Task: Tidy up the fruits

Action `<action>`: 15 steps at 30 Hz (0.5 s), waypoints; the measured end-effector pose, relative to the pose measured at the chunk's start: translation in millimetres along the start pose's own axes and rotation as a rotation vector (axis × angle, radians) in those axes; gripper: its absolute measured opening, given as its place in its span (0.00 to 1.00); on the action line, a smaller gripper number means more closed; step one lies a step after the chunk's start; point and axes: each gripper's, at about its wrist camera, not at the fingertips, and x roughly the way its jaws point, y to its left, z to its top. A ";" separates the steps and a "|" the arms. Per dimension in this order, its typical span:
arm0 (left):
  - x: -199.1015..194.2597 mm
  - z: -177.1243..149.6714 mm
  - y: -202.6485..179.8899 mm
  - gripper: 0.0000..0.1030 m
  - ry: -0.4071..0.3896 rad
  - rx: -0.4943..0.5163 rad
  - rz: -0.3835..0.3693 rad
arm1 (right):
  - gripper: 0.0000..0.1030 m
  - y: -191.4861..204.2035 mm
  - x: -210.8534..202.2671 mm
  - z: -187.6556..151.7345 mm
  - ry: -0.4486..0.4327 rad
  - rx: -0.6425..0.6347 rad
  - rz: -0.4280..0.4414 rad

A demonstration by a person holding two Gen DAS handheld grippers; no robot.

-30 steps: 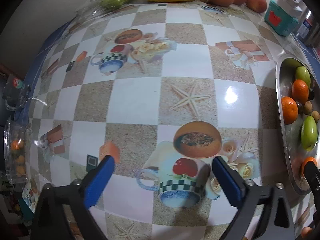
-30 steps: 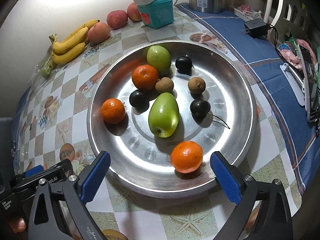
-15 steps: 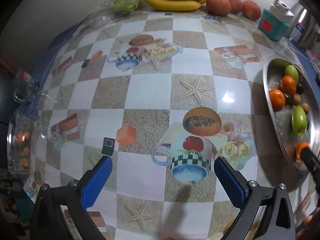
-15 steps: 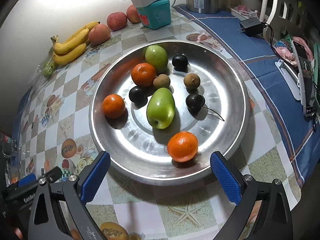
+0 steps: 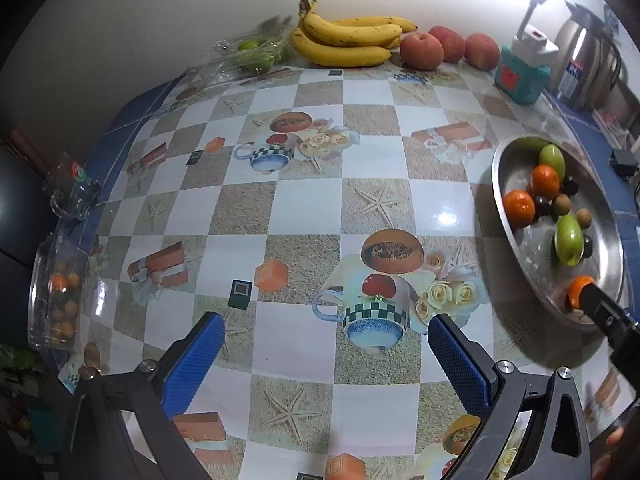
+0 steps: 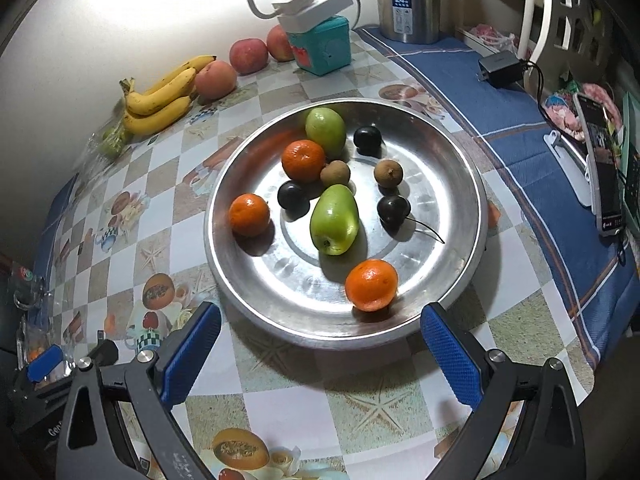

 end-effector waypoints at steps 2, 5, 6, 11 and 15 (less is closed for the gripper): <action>-2.4 -1.0 3.8 1.00 -0.001 -0.017 -0.006 | 0.97 2.4 -2.2 -0.8 -0.001 -0.012 -0.007; -3.0 -3.3 7.9 1.00 0.009 -0.035 -0.007 | 0.97 4.5 -5.9 -1.8 -0.008 -0.024 -0.013; -2.8 -3.8 9.7 1.00 0.015 -0.042 -0.007 | 0.97 5.4 -7.3 -1.9 -0.012 -0.028 -0.013; -3.8 -5.7 16.3 1.00 0.019 -0.068 -0.006 | 0.97 8.9 -7.1 -1.9 -0.010 -0.041 -0.019; -7.1 -6.0 19.9 1.00 0.006 -0.076 -0.006 | 0.97 9.1 -8.9 -2.3 -0.012 -0.041 -0.020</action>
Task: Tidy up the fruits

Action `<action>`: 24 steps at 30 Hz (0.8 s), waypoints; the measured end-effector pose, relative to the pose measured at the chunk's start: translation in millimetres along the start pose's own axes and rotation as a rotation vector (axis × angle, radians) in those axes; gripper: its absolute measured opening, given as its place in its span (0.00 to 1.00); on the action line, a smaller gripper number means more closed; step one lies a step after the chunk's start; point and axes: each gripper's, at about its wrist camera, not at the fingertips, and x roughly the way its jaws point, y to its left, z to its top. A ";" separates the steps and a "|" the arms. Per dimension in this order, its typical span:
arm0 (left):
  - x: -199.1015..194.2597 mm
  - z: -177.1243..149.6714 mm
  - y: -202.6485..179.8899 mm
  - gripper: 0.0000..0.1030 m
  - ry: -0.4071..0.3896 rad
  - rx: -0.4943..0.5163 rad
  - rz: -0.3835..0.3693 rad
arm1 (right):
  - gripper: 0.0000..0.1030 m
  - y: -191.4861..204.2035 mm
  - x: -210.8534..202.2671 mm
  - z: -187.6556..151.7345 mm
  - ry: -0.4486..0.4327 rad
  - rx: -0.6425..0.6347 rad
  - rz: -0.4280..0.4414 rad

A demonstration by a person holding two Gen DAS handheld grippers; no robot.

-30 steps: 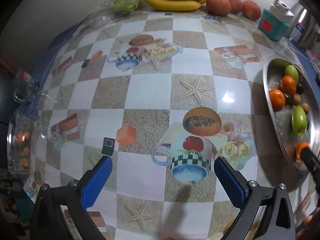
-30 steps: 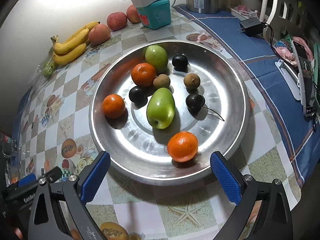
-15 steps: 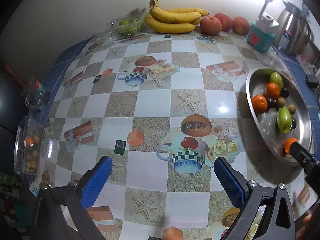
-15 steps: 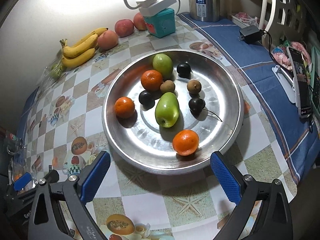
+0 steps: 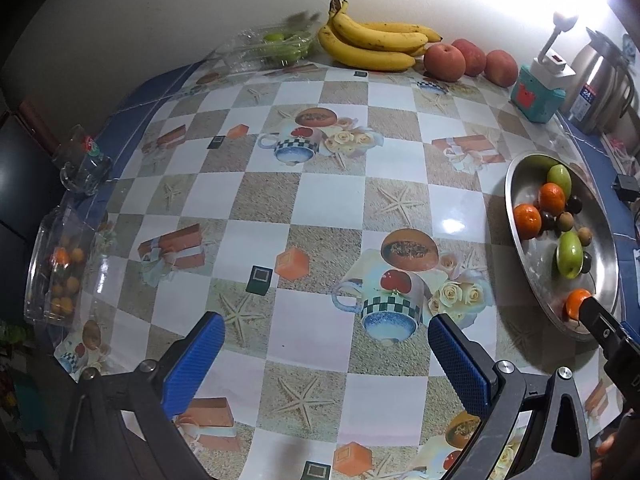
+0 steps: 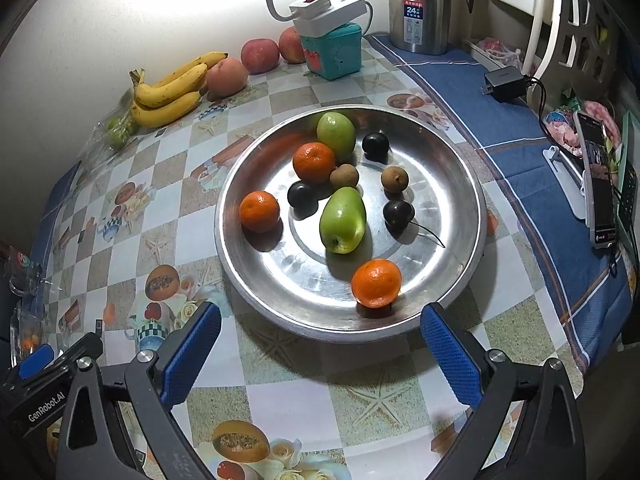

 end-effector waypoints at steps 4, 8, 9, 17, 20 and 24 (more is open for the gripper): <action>-0.8 0.2 -0.3 1.00 -0.003 0.002 0.000 | 0.97 1.8 -0.9 0.2 -0.004 -0.007 -0.004; -0.7 0.0 -0.6 1.00 -0.003 0.001 0.002 | 0.97 3.8 0.0 0.2 0.000 -0.019 -0.008; -0.5 0.0 -0.5 1.00 -0.002 0.001 0.002 | 0.97 3.9 0.3 0.1 0.001 -0.019 -0.008; 0.9 -0.1 0.5 1.00 0.002 0.001 0.003 | 0.97 4.8 1.4 -0.1 0.006 -0.020 -0.010; 1.9 -0.3 1.7 1.00 0.004 0.001 0.003 | 0.97 5.8 1.8 -0.5 0.009 -0.020 -0.011; 1.7 -0.3 1.2 1.00 0.005 0.002 0.003 | 0.97 5.8 2.6 -0.6 0.012 -0.018 -0.010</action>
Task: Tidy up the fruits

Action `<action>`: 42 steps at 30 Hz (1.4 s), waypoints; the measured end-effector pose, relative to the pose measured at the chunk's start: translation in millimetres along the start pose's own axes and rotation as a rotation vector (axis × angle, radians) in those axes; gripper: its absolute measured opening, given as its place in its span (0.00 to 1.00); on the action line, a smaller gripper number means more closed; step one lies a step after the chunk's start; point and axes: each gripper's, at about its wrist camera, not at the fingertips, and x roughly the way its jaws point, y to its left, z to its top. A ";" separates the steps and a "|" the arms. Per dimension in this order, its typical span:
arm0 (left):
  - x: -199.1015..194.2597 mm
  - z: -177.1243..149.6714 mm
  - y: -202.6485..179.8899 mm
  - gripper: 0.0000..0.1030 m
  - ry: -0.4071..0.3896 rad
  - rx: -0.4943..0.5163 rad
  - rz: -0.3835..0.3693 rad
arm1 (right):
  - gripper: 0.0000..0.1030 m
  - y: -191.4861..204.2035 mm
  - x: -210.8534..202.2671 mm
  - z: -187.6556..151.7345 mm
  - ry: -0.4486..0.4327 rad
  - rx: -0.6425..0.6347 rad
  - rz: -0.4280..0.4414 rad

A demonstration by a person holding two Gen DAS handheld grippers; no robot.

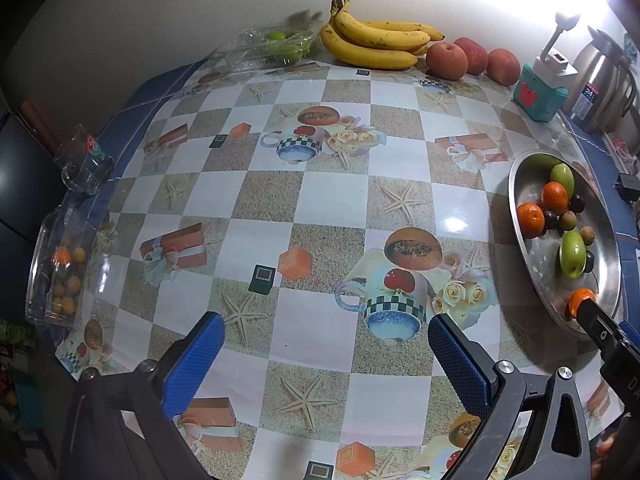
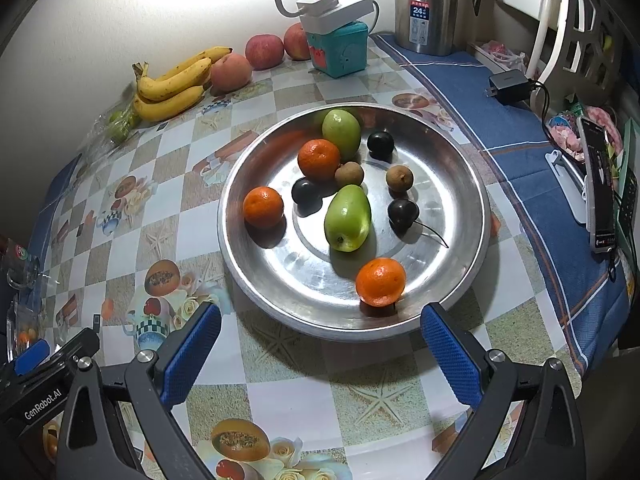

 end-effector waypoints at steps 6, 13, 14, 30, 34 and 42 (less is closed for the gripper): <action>1.8 -0.9 1.3 1.00 0.002 0.000 0.001 | 0.97 0.4 0.6 -0.3 0.001 0.000 -0.001; 2.5 -1.0 1.6 1.00 0.003 0.001 0.001 | 0.97 0.5 1.1 -0.9 0.000 0.000 0.000; 2.6 -1.2 1.8 1.00 0.003 0.001 0.002 | 0.97 0.5 1.3 -0.8 0.001 0.000 -0.001; 3.0 -1.0 3.1 1.00 0.006 -0.001 0.003 | 0.97 0.7 3.6 -1.9 0.008 0.001 -0.002; 3.0 -0.9 2.9 1.00 0.005 0.000 0.004 | 0.97 0.8 3.7 -2.2 0.009 0.001 -0.002; 2.7 -1.2 3.2 1.00 0.007 -0.002 0.005 | 0.97 1.0 3.9 -2.0 0.010 0.001 -0.002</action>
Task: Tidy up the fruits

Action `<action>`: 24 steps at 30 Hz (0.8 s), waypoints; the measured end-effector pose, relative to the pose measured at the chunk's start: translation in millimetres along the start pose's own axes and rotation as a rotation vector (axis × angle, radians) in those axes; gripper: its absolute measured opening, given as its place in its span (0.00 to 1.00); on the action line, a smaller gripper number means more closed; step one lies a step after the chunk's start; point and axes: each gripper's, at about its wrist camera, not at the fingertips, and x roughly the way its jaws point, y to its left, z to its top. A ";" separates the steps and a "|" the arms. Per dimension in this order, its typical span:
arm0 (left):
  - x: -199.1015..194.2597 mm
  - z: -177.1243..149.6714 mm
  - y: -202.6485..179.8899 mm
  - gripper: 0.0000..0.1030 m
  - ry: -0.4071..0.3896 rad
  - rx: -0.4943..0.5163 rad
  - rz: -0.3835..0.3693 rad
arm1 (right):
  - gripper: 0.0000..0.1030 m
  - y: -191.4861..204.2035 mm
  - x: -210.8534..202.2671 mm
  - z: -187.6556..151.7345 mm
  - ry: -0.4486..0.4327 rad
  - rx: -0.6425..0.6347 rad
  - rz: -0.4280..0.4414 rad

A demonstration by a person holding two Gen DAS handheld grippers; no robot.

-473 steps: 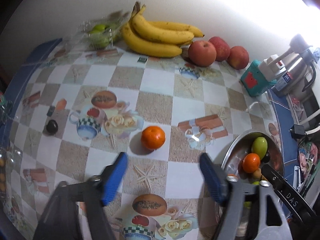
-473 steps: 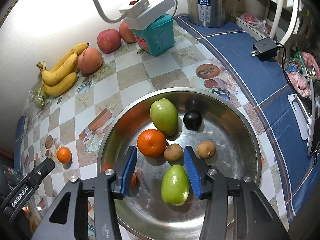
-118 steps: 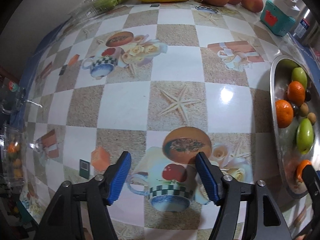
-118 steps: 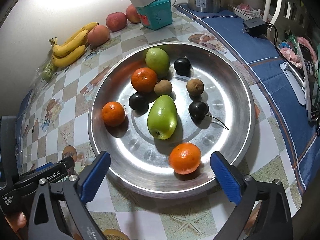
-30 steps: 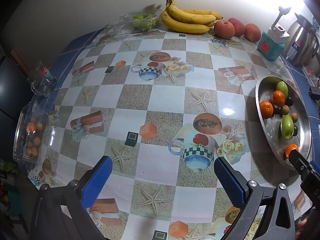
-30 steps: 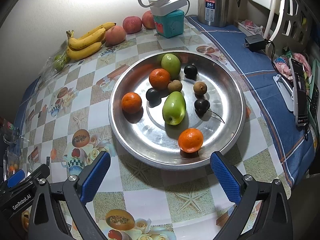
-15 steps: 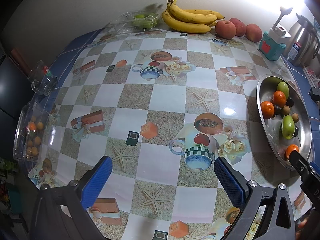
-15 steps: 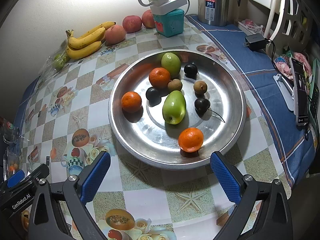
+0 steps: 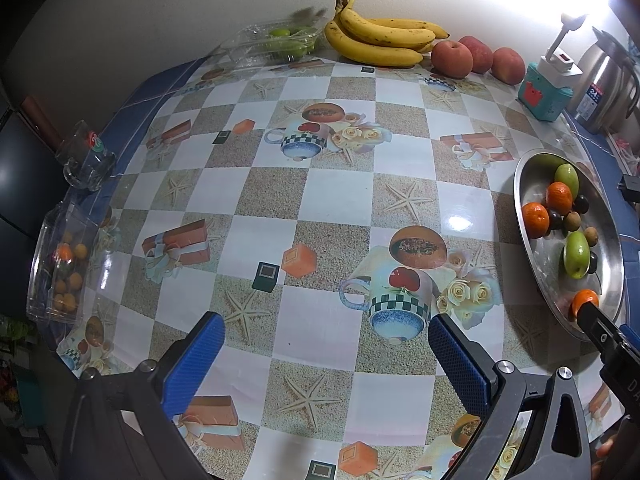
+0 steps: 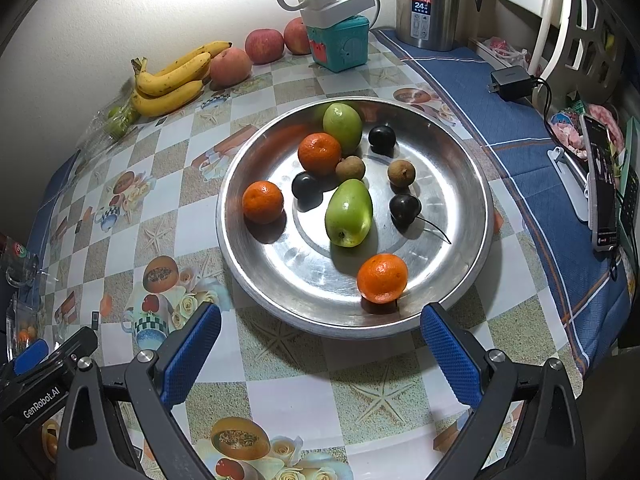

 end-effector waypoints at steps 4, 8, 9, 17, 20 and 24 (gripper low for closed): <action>0.0 -0.1 0.4 1.00 -0.001 0.002 0.000 | 0.97 0.0 0.1 -0.1 0.000 0.000 0.000; -0.1 0.3 0.0 1.00 -0.001 0.001 0.001 | 0.97 0.1 0.0 0.1 0.002 0.000 0.000; -0.1 0.2 0.2 1.00 -0.001 0.001 0.001 | 0.97 0.1 0.8 -0.5 0.002 0.000 0.000; 0.0 0.0 0.2 1.00 -0.001 0.002 0.001 | 0.97 0.0 1.5 -1.4 0.004 0.001 0.000; 0.1 0.0 0.4 1.00 -0.001 0.002 0.000 | 0.97 0.0 1.5 -1.4 0.004 0.001 0.000; 0.3 -0.3 1.1 1.00 -0.002 0.002 0.001 | 0.97 0.0 1.6 -0.6 0.005 0.000 0.000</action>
